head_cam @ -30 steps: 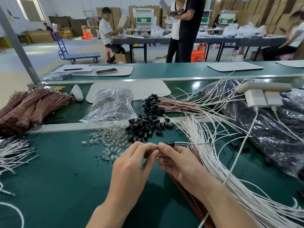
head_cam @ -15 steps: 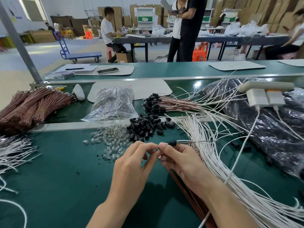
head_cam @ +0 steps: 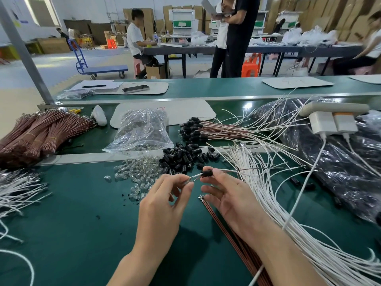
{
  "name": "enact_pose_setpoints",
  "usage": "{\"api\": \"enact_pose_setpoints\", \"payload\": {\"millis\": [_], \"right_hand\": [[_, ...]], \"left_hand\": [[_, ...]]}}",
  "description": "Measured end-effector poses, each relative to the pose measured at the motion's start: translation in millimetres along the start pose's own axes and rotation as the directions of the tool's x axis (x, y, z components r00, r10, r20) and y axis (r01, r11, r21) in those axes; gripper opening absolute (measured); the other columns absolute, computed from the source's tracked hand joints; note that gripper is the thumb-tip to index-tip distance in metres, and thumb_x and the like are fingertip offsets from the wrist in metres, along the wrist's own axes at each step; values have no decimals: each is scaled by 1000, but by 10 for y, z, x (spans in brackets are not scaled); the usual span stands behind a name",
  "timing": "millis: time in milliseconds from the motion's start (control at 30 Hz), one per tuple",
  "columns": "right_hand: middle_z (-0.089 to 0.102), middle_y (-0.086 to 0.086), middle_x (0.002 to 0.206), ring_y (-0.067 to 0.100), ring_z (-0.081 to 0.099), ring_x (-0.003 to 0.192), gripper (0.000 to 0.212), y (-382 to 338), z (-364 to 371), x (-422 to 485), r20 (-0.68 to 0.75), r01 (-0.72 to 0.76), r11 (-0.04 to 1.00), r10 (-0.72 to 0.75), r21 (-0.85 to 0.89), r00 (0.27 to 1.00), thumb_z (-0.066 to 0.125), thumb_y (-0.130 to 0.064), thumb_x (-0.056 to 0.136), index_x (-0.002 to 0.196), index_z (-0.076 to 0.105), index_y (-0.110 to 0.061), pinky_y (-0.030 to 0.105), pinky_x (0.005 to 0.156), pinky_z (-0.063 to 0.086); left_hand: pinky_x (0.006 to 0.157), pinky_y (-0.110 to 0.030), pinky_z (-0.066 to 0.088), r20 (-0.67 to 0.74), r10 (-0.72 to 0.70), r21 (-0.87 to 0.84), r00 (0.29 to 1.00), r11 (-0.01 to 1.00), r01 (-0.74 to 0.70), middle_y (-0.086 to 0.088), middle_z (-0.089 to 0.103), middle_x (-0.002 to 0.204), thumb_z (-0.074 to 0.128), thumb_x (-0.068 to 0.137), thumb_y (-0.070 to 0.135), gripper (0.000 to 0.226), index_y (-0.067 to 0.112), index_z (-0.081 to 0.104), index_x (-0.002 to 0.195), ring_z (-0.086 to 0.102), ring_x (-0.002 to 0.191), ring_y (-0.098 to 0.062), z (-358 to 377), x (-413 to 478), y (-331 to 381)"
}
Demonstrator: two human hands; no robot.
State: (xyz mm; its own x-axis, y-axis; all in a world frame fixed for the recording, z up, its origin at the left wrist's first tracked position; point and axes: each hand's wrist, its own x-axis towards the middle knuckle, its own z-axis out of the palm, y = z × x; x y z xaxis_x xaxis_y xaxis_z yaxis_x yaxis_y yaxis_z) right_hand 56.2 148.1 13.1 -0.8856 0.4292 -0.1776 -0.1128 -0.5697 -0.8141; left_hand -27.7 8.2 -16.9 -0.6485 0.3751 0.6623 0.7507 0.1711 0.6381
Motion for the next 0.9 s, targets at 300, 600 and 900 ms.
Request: {"api": "enact_pose_setpoints", "payload": {"millis": [300,600,900], "right_hand": [[74,13,88,13,68,69,28,54,48,-16,54,23,996,-18,-89,998,73,-36,77,88,80,-11,21,59,56],[75,10,88,13,69,73,37,96,31,-14,62,55,982,-44,-182,997,79,-47,70,88,81,-15,21,64,56],[76,11,91,14,69,74,36,66,11,-6,40,116,957,-109,-265,993,78,-50,72,86,81,-17,22,66,56]], "left_hand": [[69,-9,43,43,61,23,997,998,-62,23,57,93,58,99,42,10,34,62,101,58,78,-3,-4,-14,-25],[67,-16,46,43,7,-59,999,998,-4,20,64,92,68,89,32,11,36,65,99,62,80,-6,8,-23,-46],[64,-23,49,83,18,5,996,1000,-19,20,62,91,64,92,35,13,29,68,102,59,74,-5,7,-24,-6]]}}
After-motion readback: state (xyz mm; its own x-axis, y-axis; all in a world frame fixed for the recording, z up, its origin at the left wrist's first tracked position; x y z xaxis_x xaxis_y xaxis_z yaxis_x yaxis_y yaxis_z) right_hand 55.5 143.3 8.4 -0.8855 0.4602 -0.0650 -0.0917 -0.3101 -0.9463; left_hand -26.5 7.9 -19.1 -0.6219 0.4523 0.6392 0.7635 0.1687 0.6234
